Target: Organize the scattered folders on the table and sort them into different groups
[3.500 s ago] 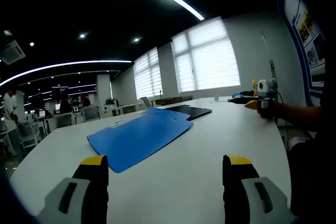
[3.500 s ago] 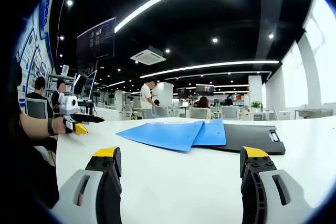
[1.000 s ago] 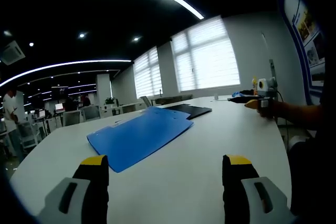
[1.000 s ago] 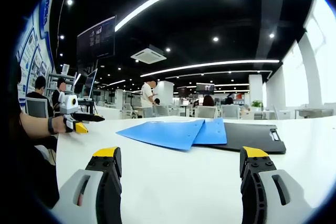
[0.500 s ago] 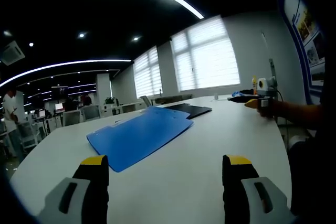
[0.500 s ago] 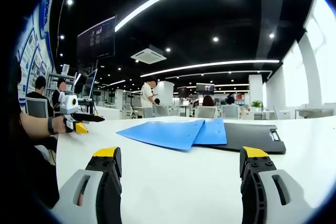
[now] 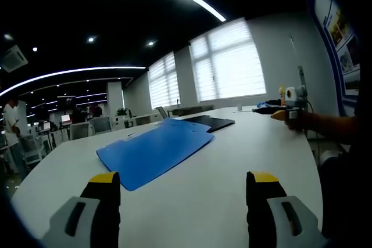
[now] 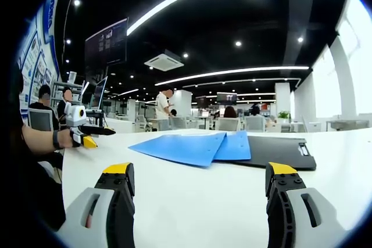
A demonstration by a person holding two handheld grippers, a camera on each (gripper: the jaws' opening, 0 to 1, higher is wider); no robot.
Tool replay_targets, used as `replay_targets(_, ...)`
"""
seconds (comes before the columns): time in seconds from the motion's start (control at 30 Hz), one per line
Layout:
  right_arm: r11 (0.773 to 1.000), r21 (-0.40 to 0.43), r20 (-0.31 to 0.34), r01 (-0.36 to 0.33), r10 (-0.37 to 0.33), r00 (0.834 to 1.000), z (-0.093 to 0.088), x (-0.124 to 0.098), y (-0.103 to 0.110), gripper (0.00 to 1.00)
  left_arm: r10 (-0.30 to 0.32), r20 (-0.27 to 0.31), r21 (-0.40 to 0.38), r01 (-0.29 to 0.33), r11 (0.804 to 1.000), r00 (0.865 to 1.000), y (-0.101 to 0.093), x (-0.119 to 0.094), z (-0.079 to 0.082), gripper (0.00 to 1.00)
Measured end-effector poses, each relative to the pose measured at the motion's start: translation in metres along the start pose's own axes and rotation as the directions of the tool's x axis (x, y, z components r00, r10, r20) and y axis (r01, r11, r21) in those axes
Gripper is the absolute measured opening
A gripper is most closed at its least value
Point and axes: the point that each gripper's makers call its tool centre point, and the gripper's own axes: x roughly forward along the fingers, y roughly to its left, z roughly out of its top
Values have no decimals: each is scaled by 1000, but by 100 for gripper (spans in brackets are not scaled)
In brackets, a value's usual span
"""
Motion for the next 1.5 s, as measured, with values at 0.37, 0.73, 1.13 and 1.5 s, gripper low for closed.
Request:
replay_targets(0.37, 999, 41, -20, 3, -2, 1000, -1, 2, -2, 90, 6, -1, -2, -6, 1000, 1000, 2, 0, 0, 90)
replay_targets(0.73, 1000, 20, -43, 2, -1, 999, -1, 5, 1, 88, 4, -7, 1, -4, 1000, 1000, 1, 1, -2, 90)
replay_targets(1.13, 1000, 19, -43, 1, 0, 999, 6, 6, 1, 89, 2, -9, 2, -2, 1000, 1000, 0, 1, -2, 90)
replay_targets(1.5, 1000, 12, -34, -14, 15, 999, 12, 12, 7, 89, 1, -12, 5, -1, 1000, 1000, -1, 1, -2, 90)
